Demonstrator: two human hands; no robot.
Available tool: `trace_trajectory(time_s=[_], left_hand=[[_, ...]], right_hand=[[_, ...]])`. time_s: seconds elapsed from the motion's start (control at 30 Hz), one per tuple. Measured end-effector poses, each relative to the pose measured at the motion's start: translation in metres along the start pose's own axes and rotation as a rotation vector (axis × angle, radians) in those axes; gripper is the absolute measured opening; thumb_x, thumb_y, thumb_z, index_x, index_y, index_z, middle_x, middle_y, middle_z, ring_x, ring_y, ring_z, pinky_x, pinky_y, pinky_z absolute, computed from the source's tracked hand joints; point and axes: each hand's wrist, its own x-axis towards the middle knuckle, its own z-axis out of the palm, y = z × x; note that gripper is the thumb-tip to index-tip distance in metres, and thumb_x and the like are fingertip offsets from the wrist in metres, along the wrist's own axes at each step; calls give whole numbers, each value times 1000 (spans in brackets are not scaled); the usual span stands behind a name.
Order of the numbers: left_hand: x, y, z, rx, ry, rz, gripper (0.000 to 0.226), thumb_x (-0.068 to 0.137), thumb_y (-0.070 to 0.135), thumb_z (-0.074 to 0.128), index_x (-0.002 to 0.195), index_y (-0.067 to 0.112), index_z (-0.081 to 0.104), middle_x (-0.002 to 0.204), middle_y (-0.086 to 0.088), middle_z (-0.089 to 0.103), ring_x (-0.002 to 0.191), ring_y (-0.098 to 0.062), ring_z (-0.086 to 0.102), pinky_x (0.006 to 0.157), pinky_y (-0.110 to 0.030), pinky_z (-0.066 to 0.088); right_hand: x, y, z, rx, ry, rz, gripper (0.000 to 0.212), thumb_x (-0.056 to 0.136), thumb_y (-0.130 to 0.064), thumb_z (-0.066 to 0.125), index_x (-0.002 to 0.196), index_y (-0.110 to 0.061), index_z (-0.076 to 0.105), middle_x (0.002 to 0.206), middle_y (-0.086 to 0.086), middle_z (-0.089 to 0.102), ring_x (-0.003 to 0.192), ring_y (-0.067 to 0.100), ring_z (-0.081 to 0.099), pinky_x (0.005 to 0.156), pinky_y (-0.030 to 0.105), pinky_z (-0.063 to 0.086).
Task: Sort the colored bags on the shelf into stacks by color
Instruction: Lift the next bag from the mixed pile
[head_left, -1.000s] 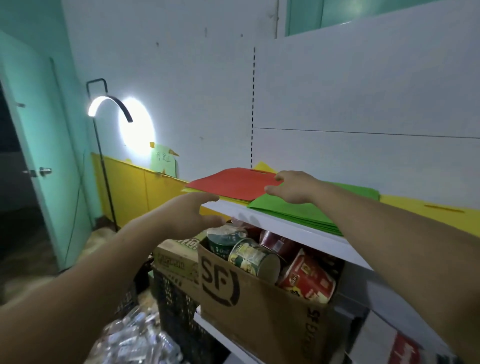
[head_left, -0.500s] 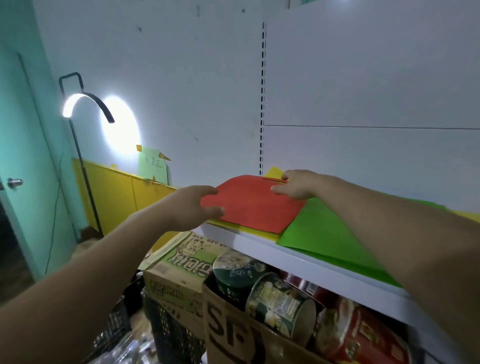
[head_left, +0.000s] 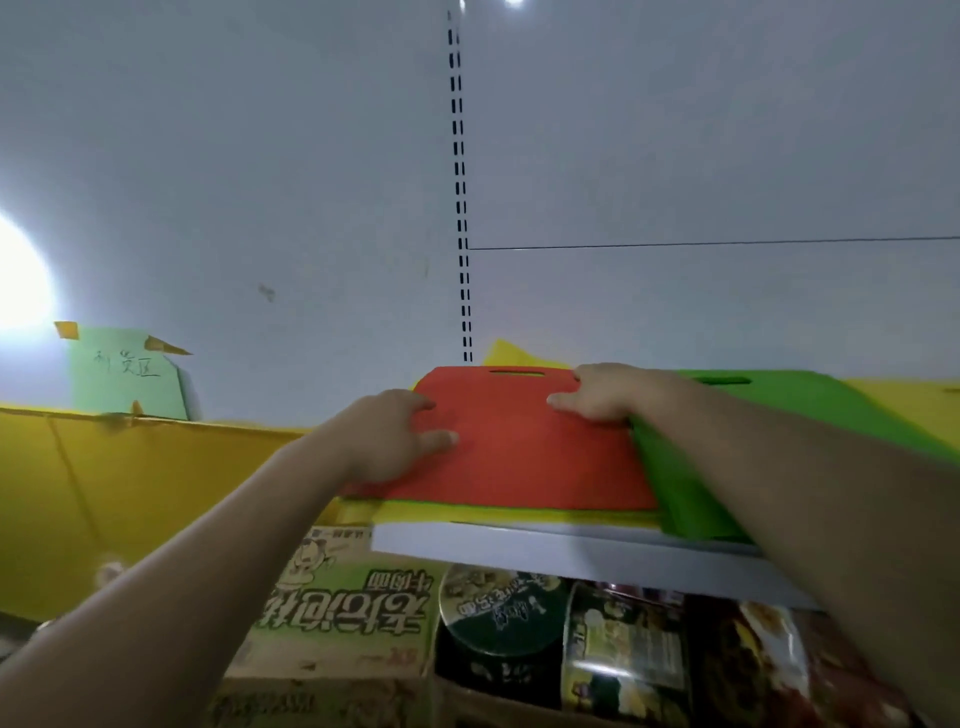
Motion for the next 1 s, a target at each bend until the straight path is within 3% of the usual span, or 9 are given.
trace_trajectory(time_s=[0.13, 0.33, 0.5, 0.63, 0.83, 1.0], left_hand=[[7, -14, 7, -5, -90, 18, 77, 87, 62, 46, 147, 18, 27, 153, -2, 29, 137, -22, 33, 110, -31, 26], [7, -14, 11, -8, -156, 15, 75, 87, 63, 44, 144, 14, 33, 148, -3, 34, 132, -22, 38, 105, -31, 30], [6, -11, 10, -3, -138, -16, 74, 85, 63, 48, 140, 13, 40, 144, -6, 41, 127, -24, 44, 102, -33, 35], [2, -13, 12, -56, -114, -50, 75, 82, 64, 51, 137, 14, 44, 138, -7, 48, 121, -24, 50, 100, -34, 40], [-5, -16, 7, -214, 35, -70, 73, 84, 52, 60, 141, 12, 36, 141, -9, 44, 123, -26, 47, 97, -30, 37], [-8, -33, -3, -624, 208, -55, 75, 78, 31, 75, 140, 18, 35, 136, -8, 48, 117, -26, 51, 97, -35, 43]], right_hand=[[0, 0, 3, -16, -7, 84, 72, 94, -59, 39, 142, -6, 41, 147, 12, 42, 132, 27, 43, 107, 32, 36], [-1, -3, 3, -100, -41, 108, 71, 95, -59, 38, 137, -4, 48, 143, 14, 45, 130, 28, 44, 104, 32, 36], [5, -6, 3, -162, 115, 59, 55, 85, -57, 56, 120, -14, 59, 124, 8, 59, 112, 27, 56, 91, 34, 46], [-2, -15, 1, -164, 284, -27, 36, 92, -42, 54, 120, -18, 56, 125, 7, 58, 115, 28, 53, 88, 34, 43], [-22, -24, -12, 271, 530, -114, 29, 96, -34, 50, 119, -19, 60, 118, 6, 63, 110, 27, 55, 88, 31, 42], [-54, -40, -25, 596, 691, -159, 24, 95, -29, 55, 115, -19, 64, 111, -3, 64, 104, 15, 56, 83, 21, 35]])
